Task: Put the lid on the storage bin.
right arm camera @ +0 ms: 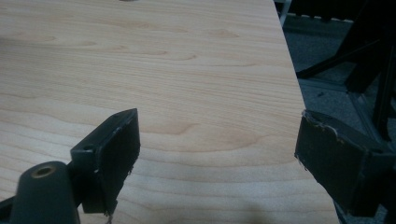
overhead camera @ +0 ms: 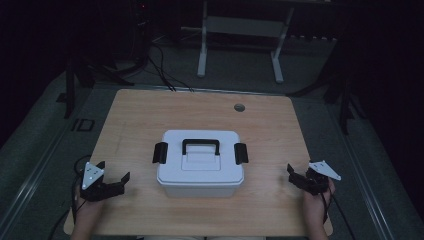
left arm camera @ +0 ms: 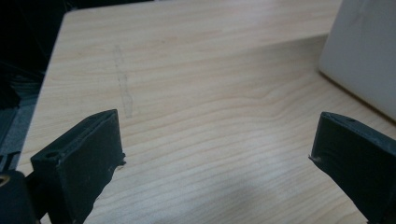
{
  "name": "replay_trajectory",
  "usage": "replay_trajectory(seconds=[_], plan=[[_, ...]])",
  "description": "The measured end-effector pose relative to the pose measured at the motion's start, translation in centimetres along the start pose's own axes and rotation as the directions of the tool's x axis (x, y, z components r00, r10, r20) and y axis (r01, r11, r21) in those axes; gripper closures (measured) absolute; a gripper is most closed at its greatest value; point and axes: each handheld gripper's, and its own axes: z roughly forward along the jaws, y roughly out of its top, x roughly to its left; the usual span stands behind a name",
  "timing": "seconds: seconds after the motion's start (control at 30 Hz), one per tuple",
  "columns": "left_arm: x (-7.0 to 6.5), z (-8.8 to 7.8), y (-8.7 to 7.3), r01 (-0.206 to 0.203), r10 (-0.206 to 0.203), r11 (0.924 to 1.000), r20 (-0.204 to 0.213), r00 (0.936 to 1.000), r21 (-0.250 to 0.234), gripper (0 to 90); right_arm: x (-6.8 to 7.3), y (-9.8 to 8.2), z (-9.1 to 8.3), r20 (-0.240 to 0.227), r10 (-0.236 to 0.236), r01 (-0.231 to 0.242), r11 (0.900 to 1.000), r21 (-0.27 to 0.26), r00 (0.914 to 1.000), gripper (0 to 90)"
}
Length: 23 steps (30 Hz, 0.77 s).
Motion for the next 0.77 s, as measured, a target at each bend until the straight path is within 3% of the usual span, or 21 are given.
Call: replay_trajectory(seconds=[0.13, 0.27, 0.43, 0.6, 0.77], plan=[[0.10, -0.24, -0.12, 0.015, -0.017, 0.9990, -0.038, 0.9991, -0.042, 2.0, -0.11, -0.10, -0.19, 0.024, -0.010, 0.011, 0.999, -0.036, 0.9997, 13.5], [0.13, -0.40, -0.23, 0.015, -0.023, 0.9957, -0.089, 0.9958, -0.092, 2.0, -0.32, -0.18, -0.34, 0.043, 0.017, -0.014, 0.998, -0.064, 0.9990, 13.5], [-0.07, -0.39, -0.27, -0.006, -0.004, 0.9953, -0.104, 0.9946, -0.097, 2.0, -0.13, -0.13, -0.26, 0.049, -0.004, 0.007, 0.998, -0.063, 0.9988, 13.3], [-0.33, -0.40, -0.29, -0.027, 0.018, 0.9940, -0.088, 0.9960, -0.106, 2.0, -0.21, -0.16, -0.30, 0.048, 0.000, 0.004, 0.997, -0.073, 0.9988, 13.2], [-0.45, -0.54, -0.38, -0.029, 0.018, 0.9926, -0.095, 0.9953, -0.118, 2.0, -0.15, -0.15, -0.29, 0.042, -0.007, 0.010, 0.997, -0.073, 0.9991, 12.9]])
